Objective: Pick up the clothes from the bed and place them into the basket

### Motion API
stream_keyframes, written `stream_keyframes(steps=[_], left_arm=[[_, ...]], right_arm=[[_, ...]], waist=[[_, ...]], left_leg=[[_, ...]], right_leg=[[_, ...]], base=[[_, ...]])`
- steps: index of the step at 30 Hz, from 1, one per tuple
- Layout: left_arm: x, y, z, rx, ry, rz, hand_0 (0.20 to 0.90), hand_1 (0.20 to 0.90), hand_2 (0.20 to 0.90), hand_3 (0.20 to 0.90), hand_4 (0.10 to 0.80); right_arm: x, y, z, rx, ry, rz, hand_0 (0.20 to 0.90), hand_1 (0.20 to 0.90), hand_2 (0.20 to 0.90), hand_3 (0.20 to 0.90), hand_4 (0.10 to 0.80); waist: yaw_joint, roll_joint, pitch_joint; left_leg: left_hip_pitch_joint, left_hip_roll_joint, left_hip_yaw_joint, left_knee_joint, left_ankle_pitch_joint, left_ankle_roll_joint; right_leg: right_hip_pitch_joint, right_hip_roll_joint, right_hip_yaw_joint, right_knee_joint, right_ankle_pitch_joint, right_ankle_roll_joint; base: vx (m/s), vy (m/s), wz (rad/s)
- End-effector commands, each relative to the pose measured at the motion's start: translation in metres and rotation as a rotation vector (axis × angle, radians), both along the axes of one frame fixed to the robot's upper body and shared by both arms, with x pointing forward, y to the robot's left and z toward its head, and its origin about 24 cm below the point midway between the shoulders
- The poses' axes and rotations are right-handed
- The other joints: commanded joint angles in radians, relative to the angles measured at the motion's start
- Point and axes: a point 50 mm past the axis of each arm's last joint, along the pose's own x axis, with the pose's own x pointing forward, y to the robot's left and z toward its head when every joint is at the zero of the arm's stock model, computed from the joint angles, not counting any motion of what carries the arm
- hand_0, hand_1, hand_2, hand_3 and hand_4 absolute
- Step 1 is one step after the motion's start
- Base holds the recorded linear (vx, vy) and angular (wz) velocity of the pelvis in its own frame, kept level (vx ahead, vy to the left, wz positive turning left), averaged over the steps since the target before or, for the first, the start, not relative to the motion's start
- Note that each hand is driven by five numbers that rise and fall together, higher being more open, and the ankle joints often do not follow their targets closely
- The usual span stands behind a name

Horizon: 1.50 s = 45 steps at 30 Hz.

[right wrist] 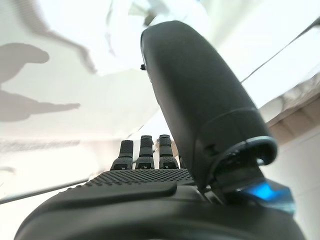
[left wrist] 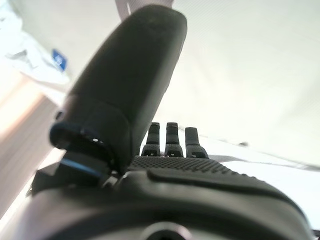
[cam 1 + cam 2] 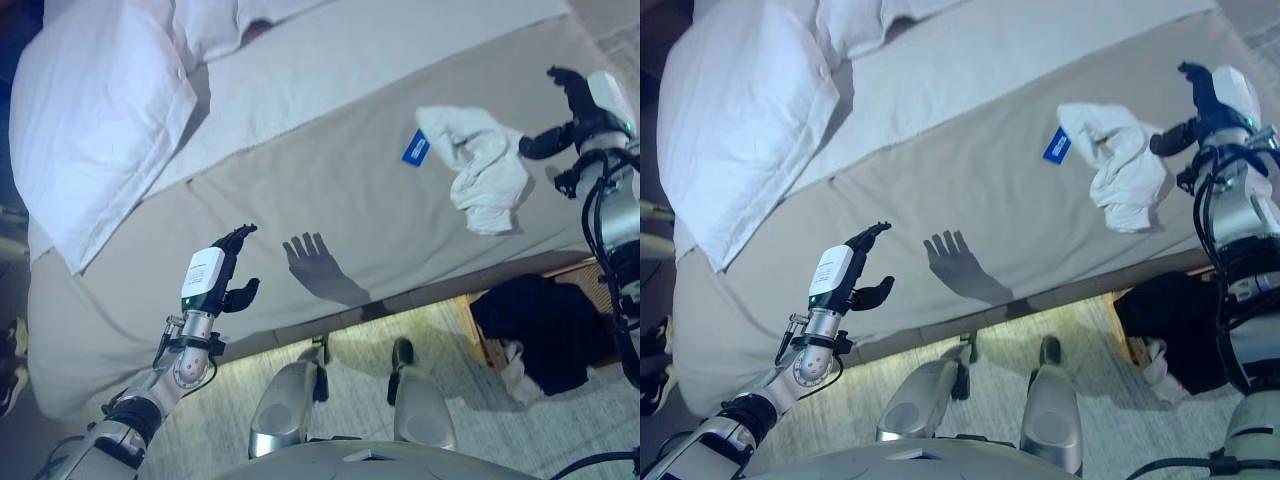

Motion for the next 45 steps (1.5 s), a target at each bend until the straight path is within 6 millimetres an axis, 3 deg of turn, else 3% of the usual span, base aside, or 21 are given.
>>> stream_keyframes(steps=[1, 6, 13, 19, 23, 24, 27, 32, 39, 41, 45], left_arm=[[0.012, 0.002, 0.036, -0.127, -0.219, 0.04, 0.9, 0.9, 0.9, 0.9, 0.8], [0.013, 0.001, 0.042, -0.152, -0.25, 0.042, 0.9, 0.9, 0.9, 0.9, 0.8], [0.016, 0.002, 0.054, -0.162, -0.288, 0.03, 0.9, 0.9, 0.9, 0.9, 0.8], [0.02, 0.005, 0.066, -0.136, -0.317, 0.032, 0.9, 0.9, 0.9, 0.9, 0.8], [0.022, 0.006, 0.071, -0.133, -0.329, 0.04, 0.9, 0.9, 0.9, 0.9, 0.8], [0.022, 0.006, 0.072, -0.126, -0.327, 0.04, 0.9, 0.9, 0.9, 0.9, 0.8], [0.019, 0.009, 0.07, -0.118, -0.313, 0.043, 0.9, 0.9, 0.9, 0.9, 0.8], [0.01, 0.011, 0.068, -0.114, -0.317, 0.04, 0.9, 0.9, 0.9, 0.9, 0.8], [0.011, 0.015, 0.077, -0.122, -0.343, 0.055, 0.9, 0.9, 0.9, 0.9, 0.8], [0.011, 0.016, 0.08, -0.124, -0.348, 0.058, 0.9, 0.9, 0.9, 0.9, 0.8], [0.011, 0.019, 0.084, -0.121, -0.353, 0.061, 0.9, 0.9, 0.9, 0.9, 0.8]], right_arm=[[0.004, 0.022, 0.05, -0.107, -0.138, 0.043, 0.9, 0.9, 0.9, 0.9, 0.8], [0.009, 0.023, 0.046, -0.078, -0.107, 0.027, 0.9, 0.9, 0.9, 0.9, 0.8], [0.011, 0.013, 0.038, -0.016, -0.066, -0.025, 0.9, 0.9, 0.9, 0.9, 0.8], [0.007, -0.01, 0.017, 0.011, 0.032, -0.132, 0.9, 0.9, 0.9, 0.9, 0.8], [0.0, -0.033, 0.011, -0.1, 0.133, -0.284, 0.9, 0.9, 0.9, 0.9, 0.8], [-0.006, -0.044, 0.012, -0.14, 0.156, -0.355, 0.9, 0.9, 0.9, 0.9, 0.8], [-0.014, -0.056, 0.023, -0.252, 0.161, -0.464, 0.9, 0.9, 0.9, 0.9, 0.8], [-0.028, -0.069, 0.049, -0.42, 0.19, -0.618, 0.9, 0.9, 0.9, 0.9, 0.8], [-0.038, -0.079, 0.063, -0.576, 0.318, -0.736, 0.9, 0.9, 0.9, 0.9, 0.8], [-0.035, -0.076, 0.068, -0.599, 0.319, -0.709, 0.3, 0.3, 0.3, 0.2, 0.1], [-0.031, -0.069, 0.076, -0.614, 0.233, -0.653, 0.3, 0.3, 0.3, 0.2, 0.1]], waist=[[0.002, 0.008, -0.002], [0.014, 0.018, 0.034], [0.027, 0.012, 0.068], [0.038, -0.009, 0.068], [0.046, -0.008, 0.068], [0.049, -0.005, 0.068], [0.057, 0.001, 0.068], [0.063, 0.009, 0.068], [0.063, 0.015, 0.068], [0.063, 0.018, 0.068], [0.067, 0.018, 0.068]], left_leg=[[-0.013, -0.043, -0.064, 0.169, -0.186, -0.005], [-0.075, -0.055, -0.068, 0.198, -0.178, 0.005], [-0.176, -0.063, -0.061, 0.327, -0.217, 0.022], [-0.293, -0.054, -0.044, 0.529, -0.305, 0.045], [-0.346, -0.048, -0.043, 0.615, -0.338, 0.053], [-0.358, -0.041, -0.042, 0.631, -0.349, 0.063], [-0.392, -0.041, -0.046, 0.657, -0.346, 0.059], [-0.438, -0.037, -0.039, 0.671, -0.342, 0.061], [-0.483, -0.03, -0.027, 0.699, -0.328, 0.056], [-0.497, -0.028, -0.025, 0.705, -0.328, 0.056], [-0.507, -0.026, -0.025, 0.709, -0.331, 0.057]], right_leg=[[-0.059, 0.041, -0.038, -0.045, 0.077, -0.074], [-0.124, 0.036, -0.047, -0.008, 0.078, -0.076], [-0.206, 0.025, -0.054, 0.09, 0.06, -0.087], [-0.299, 0.009, -0.059, 0.275, -0.007, -0.108], [-0.342, 0.005, -0.06, 0.366, -0.043, -0.123], [-0.357, 0.003, -0.06, 0.389, -0.055, -0.129], [-0.382, 0.004, -0.063, 0.417, -0.063, -0.132], [-0.431, 0.012, -0.066, 0.437, -0.064, -0.133], [-0.469, 0.017, -0.065, 0.459, -0.072, -0.137], [-0.485, 0.017, -0.062, 0.467, -0.071, -0.137], [-0.498, 0.018, -0.065, 0.475, -0.071, -0.138]], base=[[-0.048, 0.046, 0.04], [-0.042, 0.028, 0.07], [-0.037, -0.013, 0.01], [-0.023, -0.061, 0.04], [0.005, -0.06, 0.03], [-0.004, -0.058, 0.06], [-0.01, -0.062, 0.04], [-0.043, -0.035, 0.01], [-0.049, -0.025, -0.02], [-0.068, -0.034, 0.02], [-0.066, -0.029, 0.01]])
